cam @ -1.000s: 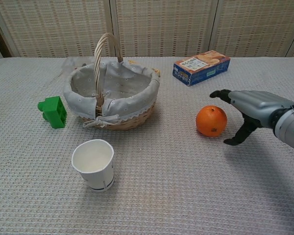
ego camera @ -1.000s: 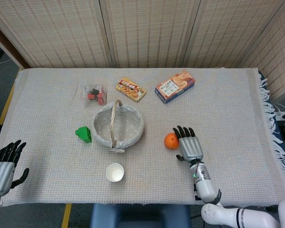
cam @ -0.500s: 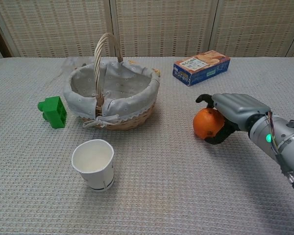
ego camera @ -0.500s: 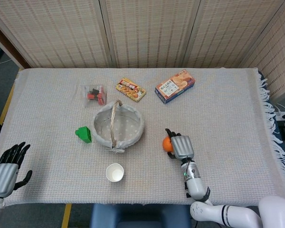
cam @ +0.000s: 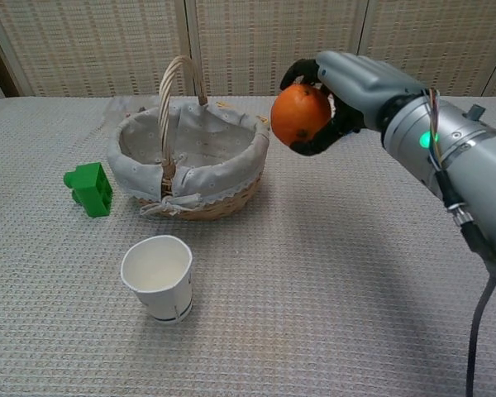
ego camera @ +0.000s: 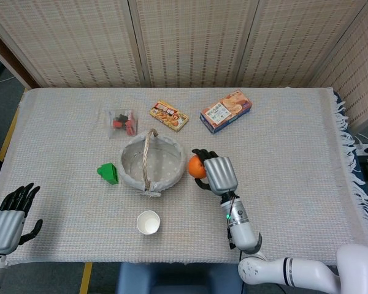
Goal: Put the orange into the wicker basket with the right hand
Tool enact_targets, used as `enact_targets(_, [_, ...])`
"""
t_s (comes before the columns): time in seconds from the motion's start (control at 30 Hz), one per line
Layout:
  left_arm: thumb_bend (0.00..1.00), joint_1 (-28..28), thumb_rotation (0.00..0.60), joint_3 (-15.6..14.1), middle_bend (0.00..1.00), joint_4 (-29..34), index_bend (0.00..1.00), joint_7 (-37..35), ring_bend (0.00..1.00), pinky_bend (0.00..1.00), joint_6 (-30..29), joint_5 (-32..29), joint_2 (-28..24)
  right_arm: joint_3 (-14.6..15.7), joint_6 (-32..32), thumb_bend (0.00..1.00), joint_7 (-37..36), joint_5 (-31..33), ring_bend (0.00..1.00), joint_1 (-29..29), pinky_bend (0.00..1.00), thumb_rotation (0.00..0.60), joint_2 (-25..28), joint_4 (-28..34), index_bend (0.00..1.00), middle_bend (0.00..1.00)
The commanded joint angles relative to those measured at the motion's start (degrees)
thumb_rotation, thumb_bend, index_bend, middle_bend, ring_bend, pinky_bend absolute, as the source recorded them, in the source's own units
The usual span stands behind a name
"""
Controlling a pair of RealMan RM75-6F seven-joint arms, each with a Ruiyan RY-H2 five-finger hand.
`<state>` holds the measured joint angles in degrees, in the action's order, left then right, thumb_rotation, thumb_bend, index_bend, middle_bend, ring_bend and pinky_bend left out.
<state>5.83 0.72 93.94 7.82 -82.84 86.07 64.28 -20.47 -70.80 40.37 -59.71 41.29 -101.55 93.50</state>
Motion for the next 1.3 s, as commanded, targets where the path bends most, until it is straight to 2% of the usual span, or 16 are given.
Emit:
enact_targets(0.03, [0.37, 0.0, 0.600, 0.0, 0.00, 0.0, 0.00, -0.5, 0.00, 0.10, 0.0, -0.1, -0.1, -2.4, 0.4, 0.28, 3.4, 1.3, 0.66, 3.8, 0.72, 0.600, -2.7, -1.9, 0.26, 0.63])
enact_targets(0.17, [0.37, 0.0, 0.600, 0.1, 0.00, 0.1, 0.00, -1.1, 0.00, 0.10, 0.3, -0.4, -0.3, -4.8, 0.9, 0.28, 5.1, 4.1, 0.66, 7.6, 0.72, 0.600, -6.6, -6.0, 0.28, 0.63])
enact_targets(0.37, [0.37, 0.1, 0.600, 0.0, 0.00, 0.2, 0.00, -1.9, 0.00, 0.10, 0.4, -0.3, -0.6, -6.4, 1.4, 0.28, 6.0, 6.0, 0.65, 12.3, 0.72, 0.600, -12.0, -13.3, 0.30, 0.63])
enact_targets(0.53, [0.37, 0.1, 0.600, -0.1, 0.00, -0.1, 0.00, -2.2, 0.00, 0.10, 0.0, 0.6, -0.4, -6.7, 1.9, 0.28, 2.5, 4.9, 0.62, 14.9, 0.68, 0.600, -15.9, -19.4, 0.32, 0.63])
enact_targets(0.6, [0.37, 0.0, 0.600, -0.2, 0.00, -0.4, 0.00, -2.4, 0.00, 0.10, -0.4, 1.1, -0.2, -6.5, 2.2, 0.28, 1.1, 4.5, 0.56, 15.3, 0.61, 0.600, -17.0, -21.0, 0.33, 0.61])
enact_targets(0.67, [0.37, 0.0, 0.600, -0.2, 0.00, -0.6, 0.00, -2.4, 0.00, 0.10, -0.4, 1.0, -0.2, -5.9, 2.5, 0.27, 0.5, 4.2, 0.42, 15.5, 0.48, 0.600, -17.5, -21.8, 0.37, 0.52])
enact_targets(0.7, [0.37, 0.0, 0.600, -0.2, 0.00, -0.6, 0.00, -2.5, 0.00, 0.10, -0.3, 0.9, -0.1, -5.6, 2.6, 0.25, 0.4, 4.1, 0.30, 15.5, 0.39, 0.600, -17.6, -22.0, 0.31, 0.41])
enact_targets(0.73, [0.37, 0.0, 0.600, -0.1, 0.00, -0.6, 0.00, -2.6, 0.00, 0.10, -0.3, 0.8, -0.2, -5.4, 2.4, 0.23, 0.4, 3.9, 0.24, 15.5, 0.34, 0.600, -17.7, -22.2, 0.26, 0.35])
enact_targets(0.8, [0.37, 0.0, 0.600, -0.1, 0.00, -0.5, 0.00, -2.6, 0.00, 0.10, -0.3, 0.8, -0.2, -5.4, 2.2, 0.17, 0.0, 3.6, 0.10, 15.5, 0.23, 0.600, -17.7, -22.2, 0.04, 0.18])
enact_targets(0.9, [0.37, 0.0, 0.600, -0.3, 0.00, -0.6, 0.00, -2.5, 0.00, 0.10, -0.4, 1.2, -0.2, -5.4, 1.8, 0.15, -0.4, 2.7, 0.00, 15.4, 0.16, 0.600, -17.1, -21.7, 0.00, 0.03])
enact_targets(1.17, [0.37, 0.0, 0.600, -0.3, 0.00, -0.5, 0.00, -2.1, 0.00, 0.10, -0.2, 0.9, -0.1, -5.4, 0.2, 0.14, 0.8, 2.7, 0.00, 13.8, 0.12, 0.600, -13.7, -17.4, 0.00, 0.00])
enact_targets(1.3, [0.37, 0.0, 0.600, -0.3, 0.00, -0.4, 0.00, -2.1, 0.00, 0.10, -0.1, 0.7, -0.2, -3.2, -1.1, 0.14, 2.4, 2.4, 0.00, 11.1, 0.11, 0.600, -9.7, -11.6, 0.00, 0.00])
